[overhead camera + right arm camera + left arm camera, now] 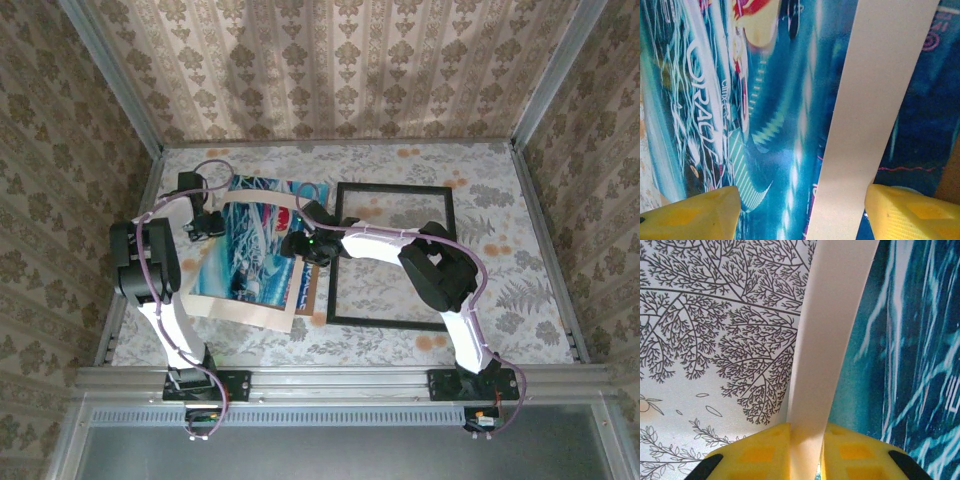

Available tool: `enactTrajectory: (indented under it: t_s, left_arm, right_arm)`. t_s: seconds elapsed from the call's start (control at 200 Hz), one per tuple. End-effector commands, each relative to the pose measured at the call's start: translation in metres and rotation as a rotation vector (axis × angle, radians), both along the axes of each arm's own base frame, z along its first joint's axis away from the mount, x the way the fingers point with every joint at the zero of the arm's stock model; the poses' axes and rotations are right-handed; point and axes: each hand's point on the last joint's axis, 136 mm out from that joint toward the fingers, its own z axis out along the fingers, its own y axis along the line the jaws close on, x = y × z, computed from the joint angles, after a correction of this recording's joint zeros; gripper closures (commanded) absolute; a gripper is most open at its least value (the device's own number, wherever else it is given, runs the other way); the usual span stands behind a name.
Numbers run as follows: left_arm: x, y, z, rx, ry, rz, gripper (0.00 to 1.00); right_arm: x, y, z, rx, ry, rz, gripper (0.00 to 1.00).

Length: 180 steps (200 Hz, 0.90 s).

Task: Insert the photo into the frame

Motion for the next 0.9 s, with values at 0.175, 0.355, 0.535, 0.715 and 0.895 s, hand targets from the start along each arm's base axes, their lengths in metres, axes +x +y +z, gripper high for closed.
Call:
enactTrajectory:
  t_s: [0.175, 0.355, 0.535, 0.715, 0.895]
  left_arm:
    - [-0.003, -0.005, 0.003, 0.023, 0.031, -0.034, 0.86]
    - [0.001, -0.005, 0.011, 0.057, 0.021, -0.043, 0.89]
    - [0.006, -0.006, 0.025, 0.094, -0.004, -0.051, 0.94]
    - [0.005, -0.010, 0.046, 0.115, -0.046, -0.066, 0.98]
    - [0.003, -0.017, 0.058, 0.124, -0.070, -0.079, 1.00]
  right_arm:
    - [-0.004, -0.004, 0.044, 0.026, -0.058, 0.056, 0.28]
    - [-0.008, -0.011, 0.066, 0.015, -0.090, 0.091, 0.26]
    - [-0.008, -0.030, 0.089, -0.033, -0.136, 0.162, 0.24]
    - [-0.009, -0.057, 0.122, -0.048, -0.225, 0.297, 0.20]
    - [-0.014, -0.069, 0.172, 0.025, -0.347, 0.393, 0.15]
